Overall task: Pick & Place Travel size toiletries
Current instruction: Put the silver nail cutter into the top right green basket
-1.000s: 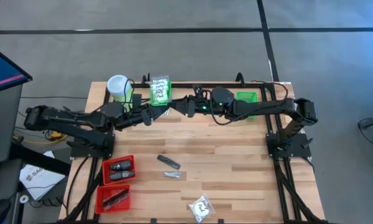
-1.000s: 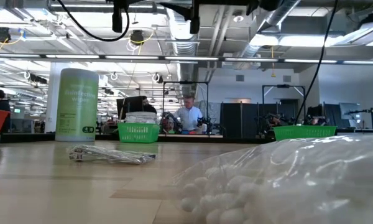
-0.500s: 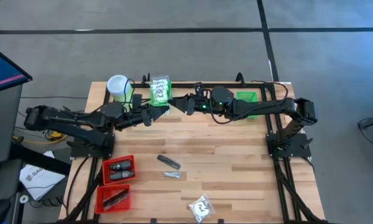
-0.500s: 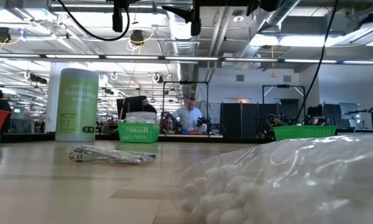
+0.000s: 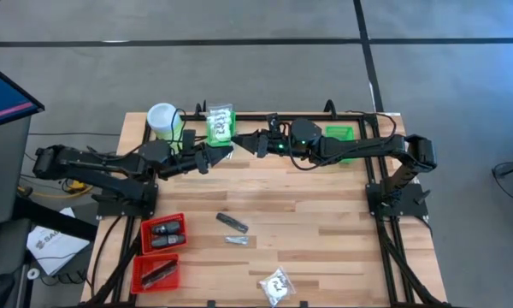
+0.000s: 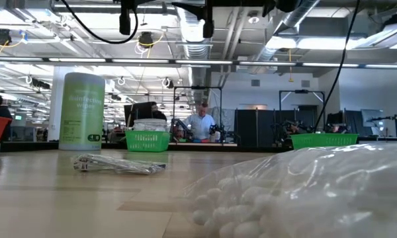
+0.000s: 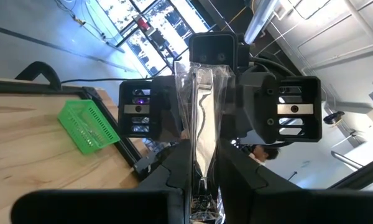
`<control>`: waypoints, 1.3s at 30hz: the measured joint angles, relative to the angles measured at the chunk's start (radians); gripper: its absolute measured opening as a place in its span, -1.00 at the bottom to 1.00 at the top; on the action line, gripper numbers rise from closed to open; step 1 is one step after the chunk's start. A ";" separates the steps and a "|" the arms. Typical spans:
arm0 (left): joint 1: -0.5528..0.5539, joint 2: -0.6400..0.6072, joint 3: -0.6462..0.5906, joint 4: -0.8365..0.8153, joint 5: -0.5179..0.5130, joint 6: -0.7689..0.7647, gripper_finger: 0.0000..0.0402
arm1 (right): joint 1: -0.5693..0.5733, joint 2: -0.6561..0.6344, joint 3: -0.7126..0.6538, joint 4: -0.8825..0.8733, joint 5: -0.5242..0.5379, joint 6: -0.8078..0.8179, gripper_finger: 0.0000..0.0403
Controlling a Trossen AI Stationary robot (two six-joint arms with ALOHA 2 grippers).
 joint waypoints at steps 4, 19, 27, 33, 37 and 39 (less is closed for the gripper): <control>0.000 0.000 0.000 0.000 0.000 0.000 -0.78 | 0.000 0.000 0.000 0.000 0.000 -0.001 -0.31; 0.000 0.000 0.000 -0.011 0.019 0.000 -0.44 | 0.002 0.000 0.000 -0.026 -0.027 -0.001 -0.84; 0.001 -0.006 0.000 -0.024 0.096 0.000 -0.12 | -0.016 -0.029 0.000 -0.154 -0.058 -0.005 -0.84; -0.003 -0.007 0.000 -0.035 0.119 0.000 -0.08 | -0.073 -0.107 -0.001 -0.414 -0.046 -0.077 -0.84; -0.008 -0.007 0.000 -0.038 0.116 0.000 -0.12 | -0.133 -0.179 -0.001 -0.624 -0.046 -0.142 -0.84; -0.010 -0.007 0.000 -0.040 0.116 0.000 -0.14 | -0.168 -0.212 -0.001 -0.741 -0.051 -0.178 -0.84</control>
